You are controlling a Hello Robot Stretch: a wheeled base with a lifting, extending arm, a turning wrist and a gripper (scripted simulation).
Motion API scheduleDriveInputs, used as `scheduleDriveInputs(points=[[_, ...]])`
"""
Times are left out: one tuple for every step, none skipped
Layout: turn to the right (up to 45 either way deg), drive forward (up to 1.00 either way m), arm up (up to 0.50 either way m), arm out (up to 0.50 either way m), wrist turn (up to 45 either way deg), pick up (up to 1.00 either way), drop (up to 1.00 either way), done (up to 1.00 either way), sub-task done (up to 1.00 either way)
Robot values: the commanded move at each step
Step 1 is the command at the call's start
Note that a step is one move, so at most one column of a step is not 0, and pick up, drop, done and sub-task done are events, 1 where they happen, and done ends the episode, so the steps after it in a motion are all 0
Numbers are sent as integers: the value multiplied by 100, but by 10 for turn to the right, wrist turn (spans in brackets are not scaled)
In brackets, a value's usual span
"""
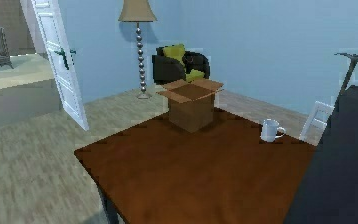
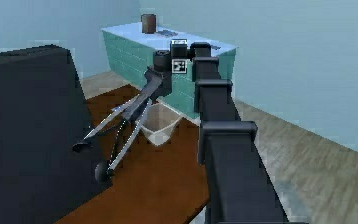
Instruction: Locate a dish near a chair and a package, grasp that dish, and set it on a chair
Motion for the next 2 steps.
scheduleDriveInputs(points=[[0, 0, 0, 0, 450, 0, 0, 0, 0], [0, 0, 0, 0, 450, 0, 0, 0, 0]])
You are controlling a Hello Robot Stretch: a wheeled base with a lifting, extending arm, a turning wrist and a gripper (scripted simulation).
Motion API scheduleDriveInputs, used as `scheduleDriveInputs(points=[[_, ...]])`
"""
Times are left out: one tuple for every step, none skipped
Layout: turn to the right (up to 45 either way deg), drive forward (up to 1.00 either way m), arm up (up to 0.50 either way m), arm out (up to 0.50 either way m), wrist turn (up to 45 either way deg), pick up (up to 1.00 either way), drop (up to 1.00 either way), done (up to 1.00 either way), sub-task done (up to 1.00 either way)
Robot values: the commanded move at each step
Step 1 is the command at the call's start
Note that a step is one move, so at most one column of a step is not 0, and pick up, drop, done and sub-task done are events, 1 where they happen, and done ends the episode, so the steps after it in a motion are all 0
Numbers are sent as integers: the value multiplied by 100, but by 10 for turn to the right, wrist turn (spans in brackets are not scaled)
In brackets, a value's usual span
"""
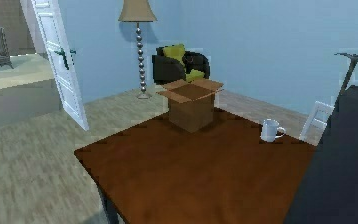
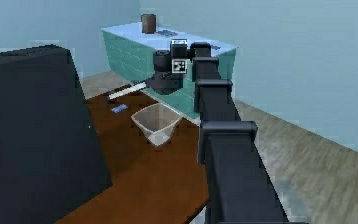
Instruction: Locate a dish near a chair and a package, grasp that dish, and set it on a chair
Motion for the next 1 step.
scheduleDriveInputs(points=[[0, 0, 0, 0, 210, 0, 0, 0, 0]])
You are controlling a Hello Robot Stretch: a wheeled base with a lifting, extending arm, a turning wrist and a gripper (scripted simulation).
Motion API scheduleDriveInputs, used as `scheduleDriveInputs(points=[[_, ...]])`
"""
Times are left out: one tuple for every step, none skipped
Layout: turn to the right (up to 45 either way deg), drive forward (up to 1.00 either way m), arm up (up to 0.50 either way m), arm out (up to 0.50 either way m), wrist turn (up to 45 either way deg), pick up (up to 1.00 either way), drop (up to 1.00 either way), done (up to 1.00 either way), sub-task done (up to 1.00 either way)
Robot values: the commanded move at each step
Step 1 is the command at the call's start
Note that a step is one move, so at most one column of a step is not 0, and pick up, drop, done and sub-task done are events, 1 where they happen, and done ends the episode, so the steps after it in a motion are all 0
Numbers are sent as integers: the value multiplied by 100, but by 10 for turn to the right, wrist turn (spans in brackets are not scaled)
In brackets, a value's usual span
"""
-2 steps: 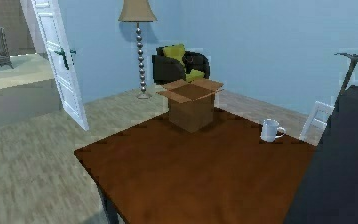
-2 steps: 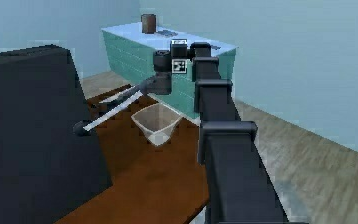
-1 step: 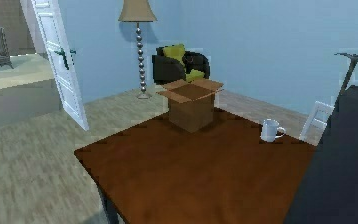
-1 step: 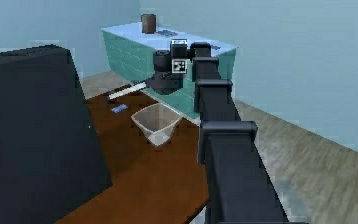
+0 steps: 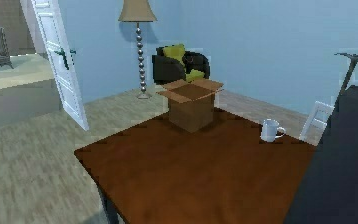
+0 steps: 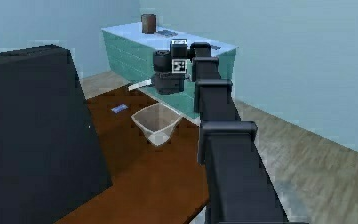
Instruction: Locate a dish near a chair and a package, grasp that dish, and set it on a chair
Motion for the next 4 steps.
scheduleDriveInputs(points=[[0, 0, -18, 0, 0, 0, 0, 0, 0], [0, 0, 0, 0, 0, 100, 0, 0, 0], [0, 0, 10, 0, 0, 0, 0, 0, 0], [0, 0, 8, 0, 0, 0, 0, 0, 0]])
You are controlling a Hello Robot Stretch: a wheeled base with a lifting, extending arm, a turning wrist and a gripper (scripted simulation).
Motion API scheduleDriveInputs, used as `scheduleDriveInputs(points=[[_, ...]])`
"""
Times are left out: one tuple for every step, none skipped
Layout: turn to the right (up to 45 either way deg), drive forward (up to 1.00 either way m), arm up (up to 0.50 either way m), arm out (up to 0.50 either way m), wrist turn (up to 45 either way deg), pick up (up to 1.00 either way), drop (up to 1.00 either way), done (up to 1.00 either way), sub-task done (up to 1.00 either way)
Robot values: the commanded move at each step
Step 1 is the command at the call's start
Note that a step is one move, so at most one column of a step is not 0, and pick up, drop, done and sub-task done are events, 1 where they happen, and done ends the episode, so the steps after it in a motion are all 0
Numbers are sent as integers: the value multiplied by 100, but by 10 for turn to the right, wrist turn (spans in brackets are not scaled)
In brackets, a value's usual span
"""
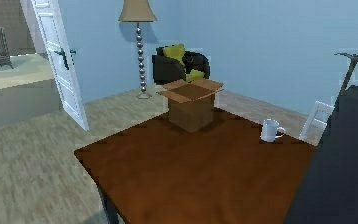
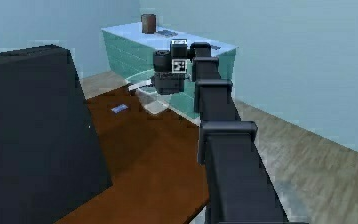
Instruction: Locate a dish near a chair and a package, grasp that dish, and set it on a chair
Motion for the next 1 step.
scheduleDriveInputs(points=[[0, 0, 0, 0, -450, 0, 0, 0, 0]])
